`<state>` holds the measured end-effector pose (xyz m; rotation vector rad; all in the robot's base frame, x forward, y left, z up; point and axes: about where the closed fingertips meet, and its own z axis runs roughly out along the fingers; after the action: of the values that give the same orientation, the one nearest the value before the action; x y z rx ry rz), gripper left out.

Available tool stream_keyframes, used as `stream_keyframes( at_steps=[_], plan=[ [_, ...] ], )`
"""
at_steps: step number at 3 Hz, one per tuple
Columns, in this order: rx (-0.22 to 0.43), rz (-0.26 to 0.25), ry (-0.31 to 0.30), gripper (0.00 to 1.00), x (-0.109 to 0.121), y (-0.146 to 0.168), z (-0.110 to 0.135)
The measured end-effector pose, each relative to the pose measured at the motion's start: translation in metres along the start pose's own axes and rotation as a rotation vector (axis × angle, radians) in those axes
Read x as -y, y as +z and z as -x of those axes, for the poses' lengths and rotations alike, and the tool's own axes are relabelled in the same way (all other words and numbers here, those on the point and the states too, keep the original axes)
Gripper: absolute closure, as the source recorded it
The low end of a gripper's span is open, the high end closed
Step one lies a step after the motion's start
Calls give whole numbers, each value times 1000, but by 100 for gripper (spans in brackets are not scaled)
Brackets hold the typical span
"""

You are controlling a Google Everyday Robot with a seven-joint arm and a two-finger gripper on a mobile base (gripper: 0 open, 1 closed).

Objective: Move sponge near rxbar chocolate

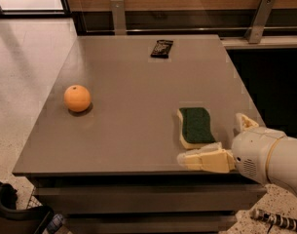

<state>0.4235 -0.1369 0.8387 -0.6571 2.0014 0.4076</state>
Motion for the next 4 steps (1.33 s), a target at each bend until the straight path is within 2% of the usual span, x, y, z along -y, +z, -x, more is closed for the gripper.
stream_keyframes(
  at_steps=[1,3,4],
  plan=[
    [22,11,-2,0,-1,10,6],
    [32,43,23,0,-1,42,-9],
    [32,44,20,18,-2,42,-8]
  ],
)
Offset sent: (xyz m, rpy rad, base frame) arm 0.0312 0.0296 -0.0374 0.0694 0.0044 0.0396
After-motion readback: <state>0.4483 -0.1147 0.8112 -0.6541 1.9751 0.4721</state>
